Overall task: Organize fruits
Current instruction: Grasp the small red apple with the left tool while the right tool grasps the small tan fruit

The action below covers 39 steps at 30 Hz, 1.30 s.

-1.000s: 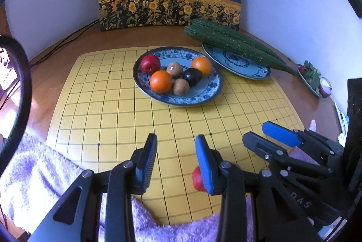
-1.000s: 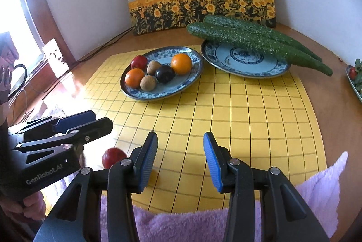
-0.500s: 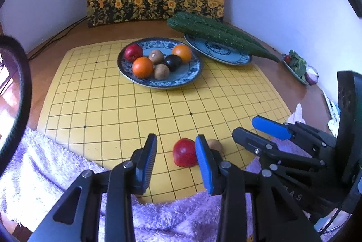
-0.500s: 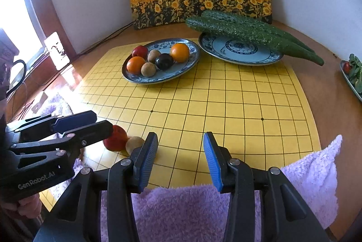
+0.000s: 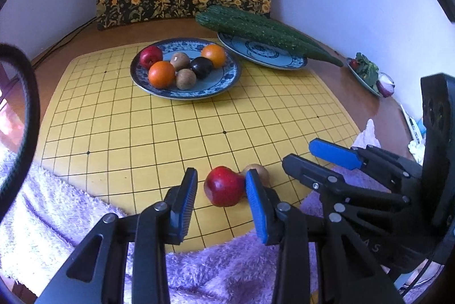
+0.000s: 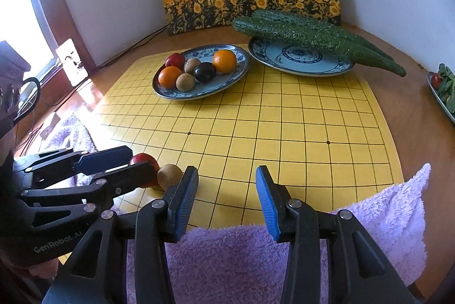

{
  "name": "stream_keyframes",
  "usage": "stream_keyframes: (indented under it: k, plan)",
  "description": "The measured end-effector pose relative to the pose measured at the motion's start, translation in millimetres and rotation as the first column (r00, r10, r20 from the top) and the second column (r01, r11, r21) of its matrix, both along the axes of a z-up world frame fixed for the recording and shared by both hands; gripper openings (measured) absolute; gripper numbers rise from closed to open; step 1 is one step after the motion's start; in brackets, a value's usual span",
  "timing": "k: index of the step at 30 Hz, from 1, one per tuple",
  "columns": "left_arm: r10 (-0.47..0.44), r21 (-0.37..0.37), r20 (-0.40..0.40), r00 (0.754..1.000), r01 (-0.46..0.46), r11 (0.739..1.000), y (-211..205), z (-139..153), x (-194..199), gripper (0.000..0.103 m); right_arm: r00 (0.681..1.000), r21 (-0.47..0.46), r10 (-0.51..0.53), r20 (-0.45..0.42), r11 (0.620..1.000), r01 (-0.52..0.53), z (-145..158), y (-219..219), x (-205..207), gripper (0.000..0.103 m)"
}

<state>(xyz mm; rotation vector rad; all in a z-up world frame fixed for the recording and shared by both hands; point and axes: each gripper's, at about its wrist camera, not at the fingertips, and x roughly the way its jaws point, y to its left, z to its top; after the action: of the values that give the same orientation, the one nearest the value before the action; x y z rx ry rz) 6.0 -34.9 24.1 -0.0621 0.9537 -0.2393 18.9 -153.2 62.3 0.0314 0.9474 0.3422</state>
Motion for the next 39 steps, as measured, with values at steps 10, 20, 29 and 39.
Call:
stream_keyframes:
  k: [10, 20, 29, 39]
  plan:
    - [-0.002, -0.008, 0.003, 1.000, 0.002, 1.000, -0.4, 0.3, -1.4, 0.032, 1.000, 0.005, -0.002, -0.004, 1.000, 0.002, -0.8, -0.1, 0.2, 0.043]
    - [0.077, 0.017, 0.023, 0.997, -0.078, 0.997, 18.7, 6.4, 3.0, 0.032, 1.000, 0.012, 0.020, 0.003, 1.000, -0.020, 2.8, 8.9, -2.7, 0.043]
    - [0.119, 0.042, 0.033, 0.992, -0.121, 0.992, 28.1, 5.6, 4.3, 0.032, 0.998, 0.020, 0.064, 0.011, 0.998, -0.064, 4.9, 22.8, -6.3, 0.043]
    - [0.139, 0.044, 0.034, 0.990, -0.140, 0.989, 33.2, 5.5, 5.1, 0.032, 0.995, 0.033, 0.104, -0.008, 0.994, -0.103, -4.2, 35.2, -6.2, 0.043]
